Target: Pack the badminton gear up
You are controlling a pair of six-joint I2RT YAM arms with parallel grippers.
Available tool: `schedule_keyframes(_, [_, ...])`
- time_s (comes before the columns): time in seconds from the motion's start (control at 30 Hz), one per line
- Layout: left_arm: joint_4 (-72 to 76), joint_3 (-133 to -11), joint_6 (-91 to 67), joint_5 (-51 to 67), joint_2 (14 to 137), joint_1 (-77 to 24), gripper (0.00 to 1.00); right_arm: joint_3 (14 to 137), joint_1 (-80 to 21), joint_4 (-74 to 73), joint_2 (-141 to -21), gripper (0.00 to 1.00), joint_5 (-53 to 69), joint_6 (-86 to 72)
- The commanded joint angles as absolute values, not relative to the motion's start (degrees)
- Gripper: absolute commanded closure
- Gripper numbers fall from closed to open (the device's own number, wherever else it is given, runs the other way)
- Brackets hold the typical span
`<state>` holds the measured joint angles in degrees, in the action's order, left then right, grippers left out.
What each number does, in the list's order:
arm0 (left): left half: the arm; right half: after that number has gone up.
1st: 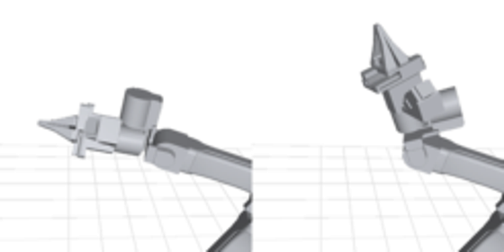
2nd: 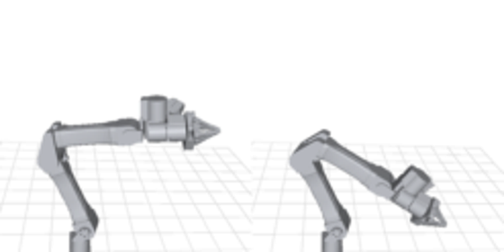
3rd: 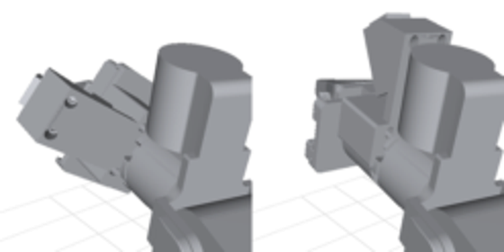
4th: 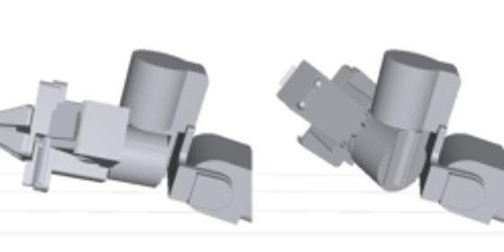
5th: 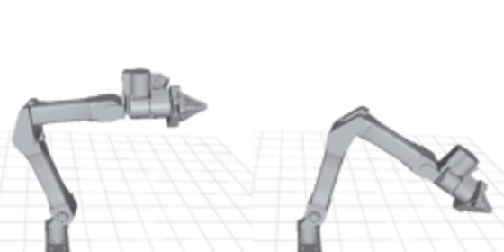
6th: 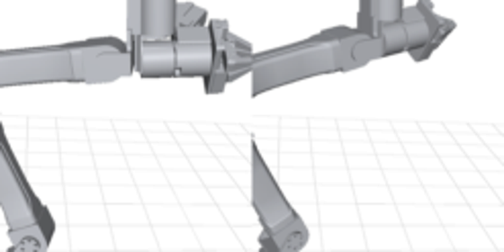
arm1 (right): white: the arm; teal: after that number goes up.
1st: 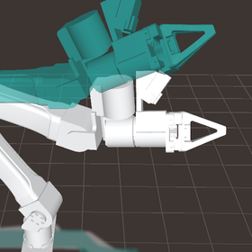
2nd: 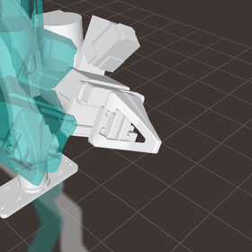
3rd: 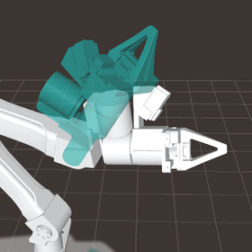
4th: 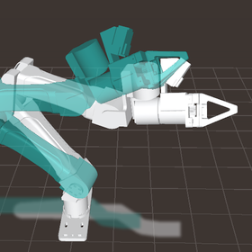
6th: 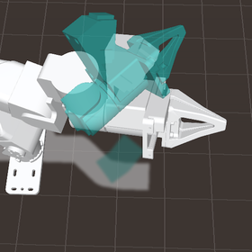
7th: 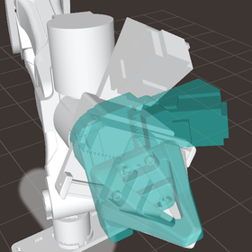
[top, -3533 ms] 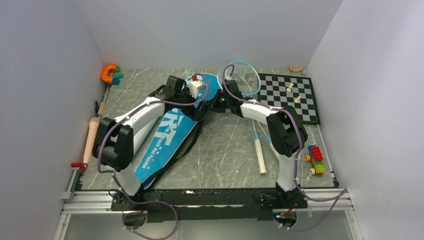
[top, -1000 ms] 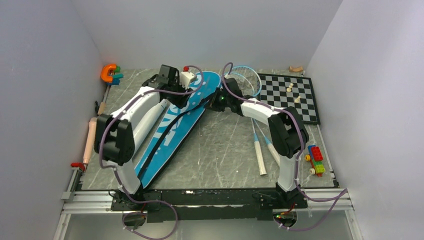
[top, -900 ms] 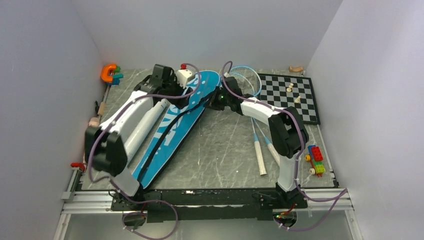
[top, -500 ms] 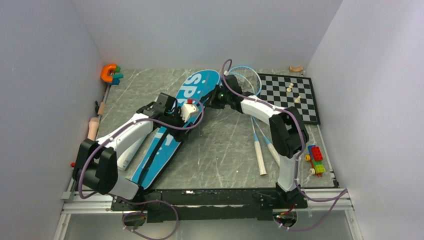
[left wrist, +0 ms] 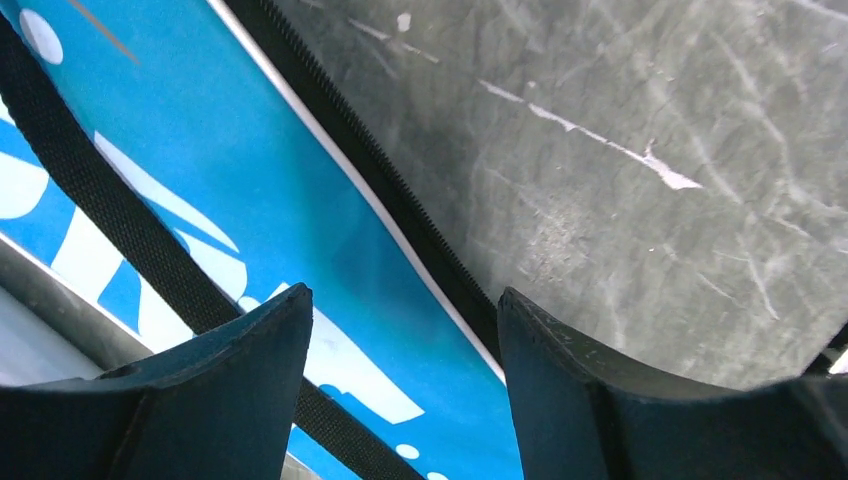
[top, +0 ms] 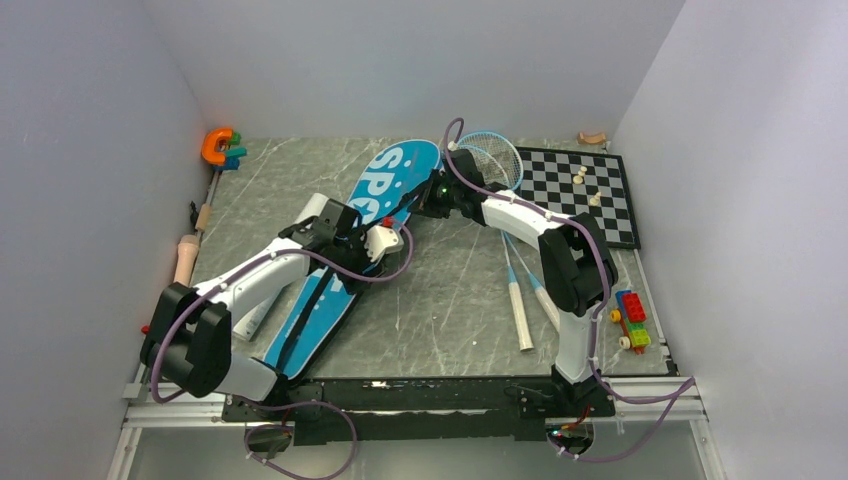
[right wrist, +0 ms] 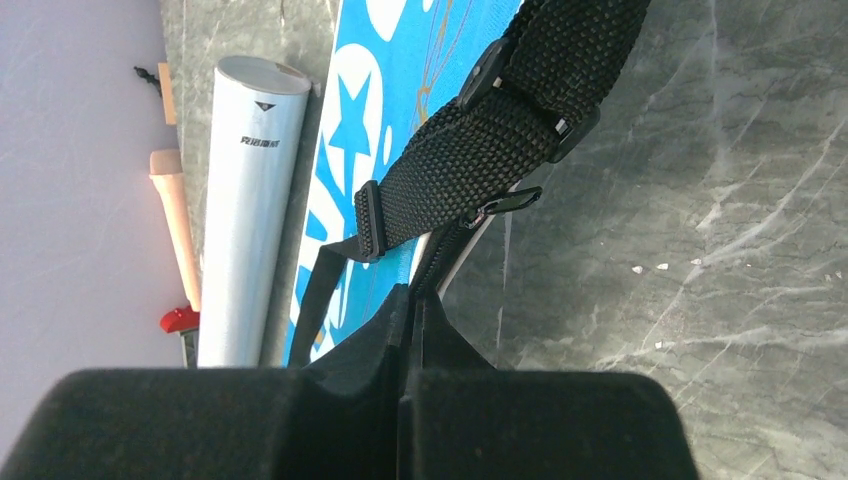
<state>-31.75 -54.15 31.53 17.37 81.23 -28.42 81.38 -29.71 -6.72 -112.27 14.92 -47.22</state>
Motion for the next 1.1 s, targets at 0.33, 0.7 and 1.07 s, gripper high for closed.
schedule_keyframes(0.33, [-25.6,-53.1,33.1,7.1,82.7,-29.0,0.41,82.9,-29.5,-4.9,-107.8,1.00,15.0,-46.4])
schedule_keyframes(0.7, [-23.0,-54.5,28.6,0.2,85.2,-30.6,1.00,82.6,-29.5,-4.7,-108.1,1.00,15.9,-46.2])
schedule_keyframes(1.07, [-26.5,-61.0,19.0,3.1,82.5,-26.9,1.00,83.9,-27.8,-8.1,-109.7,0.53,17.6,-43.6])
